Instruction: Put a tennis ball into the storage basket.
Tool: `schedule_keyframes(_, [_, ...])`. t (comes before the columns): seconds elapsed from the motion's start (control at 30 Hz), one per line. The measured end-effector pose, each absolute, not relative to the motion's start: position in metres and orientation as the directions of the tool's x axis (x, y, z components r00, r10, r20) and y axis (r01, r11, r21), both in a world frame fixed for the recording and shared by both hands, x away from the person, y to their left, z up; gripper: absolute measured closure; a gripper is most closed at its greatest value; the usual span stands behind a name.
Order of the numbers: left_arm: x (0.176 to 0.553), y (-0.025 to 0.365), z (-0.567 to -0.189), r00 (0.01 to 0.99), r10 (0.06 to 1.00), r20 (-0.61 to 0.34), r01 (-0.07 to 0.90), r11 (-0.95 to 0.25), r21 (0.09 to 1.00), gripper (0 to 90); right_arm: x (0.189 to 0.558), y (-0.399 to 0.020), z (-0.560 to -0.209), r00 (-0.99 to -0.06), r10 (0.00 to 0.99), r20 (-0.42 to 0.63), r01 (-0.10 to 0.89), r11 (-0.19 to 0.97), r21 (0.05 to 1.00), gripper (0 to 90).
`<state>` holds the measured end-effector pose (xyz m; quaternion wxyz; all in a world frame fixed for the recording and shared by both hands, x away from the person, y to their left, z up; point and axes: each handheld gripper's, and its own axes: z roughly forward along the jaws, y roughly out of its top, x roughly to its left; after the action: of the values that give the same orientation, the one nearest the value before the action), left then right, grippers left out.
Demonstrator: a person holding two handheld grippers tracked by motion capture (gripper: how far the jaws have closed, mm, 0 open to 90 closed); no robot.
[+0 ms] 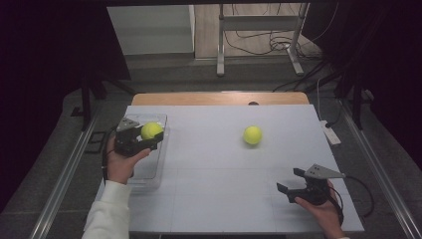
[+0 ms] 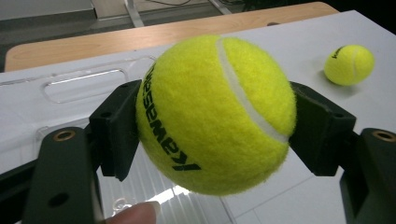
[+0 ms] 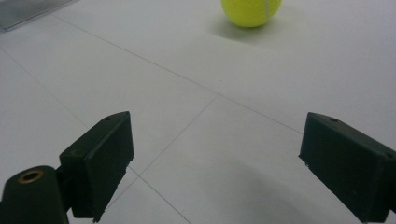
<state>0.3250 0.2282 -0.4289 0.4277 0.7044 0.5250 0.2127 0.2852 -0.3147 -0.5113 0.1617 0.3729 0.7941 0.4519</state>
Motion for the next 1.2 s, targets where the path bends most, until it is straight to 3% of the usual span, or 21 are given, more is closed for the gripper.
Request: schedule_keyframes(1.2, [0.361,0.258,-0.434,0.257,0.957,-0.139,0.626,-0.055,0.778,26.3,0.285,-0.314,-0.511,-0.667,0.741,0.077,0.446,0.314,0.838,10.2])
